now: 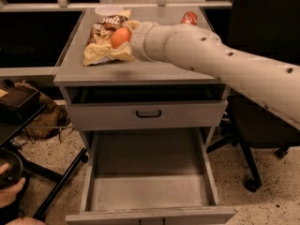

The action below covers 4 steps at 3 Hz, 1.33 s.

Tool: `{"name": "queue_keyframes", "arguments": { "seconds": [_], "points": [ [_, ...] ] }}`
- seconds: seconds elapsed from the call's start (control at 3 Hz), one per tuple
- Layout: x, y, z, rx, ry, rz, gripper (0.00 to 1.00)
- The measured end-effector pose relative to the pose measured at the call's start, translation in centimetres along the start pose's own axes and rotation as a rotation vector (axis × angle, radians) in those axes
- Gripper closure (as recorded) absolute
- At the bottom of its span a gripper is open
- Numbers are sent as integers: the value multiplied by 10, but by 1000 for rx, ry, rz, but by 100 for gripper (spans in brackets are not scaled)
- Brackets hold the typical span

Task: Pick orange from middle drawer and place on counter

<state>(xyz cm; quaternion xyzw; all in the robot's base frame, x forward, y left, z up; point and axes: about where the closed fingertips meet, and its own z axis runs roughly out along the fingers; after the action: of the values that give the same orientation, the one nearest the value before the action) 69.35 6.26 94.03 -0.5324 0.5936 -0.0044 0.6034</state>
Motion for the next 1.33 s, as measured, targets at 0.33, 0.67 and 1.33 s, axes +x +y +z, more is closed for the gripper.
{"name": "queue_keyframes", "arguments": {
  "seconds": [0.33,0.67,1.33],
  "points": [
    [-4,11,19,25,29,5,100],
    [20,27,37,-7,106,49,100],
    [91,11,42,7,258,122,100]
  ]
}}
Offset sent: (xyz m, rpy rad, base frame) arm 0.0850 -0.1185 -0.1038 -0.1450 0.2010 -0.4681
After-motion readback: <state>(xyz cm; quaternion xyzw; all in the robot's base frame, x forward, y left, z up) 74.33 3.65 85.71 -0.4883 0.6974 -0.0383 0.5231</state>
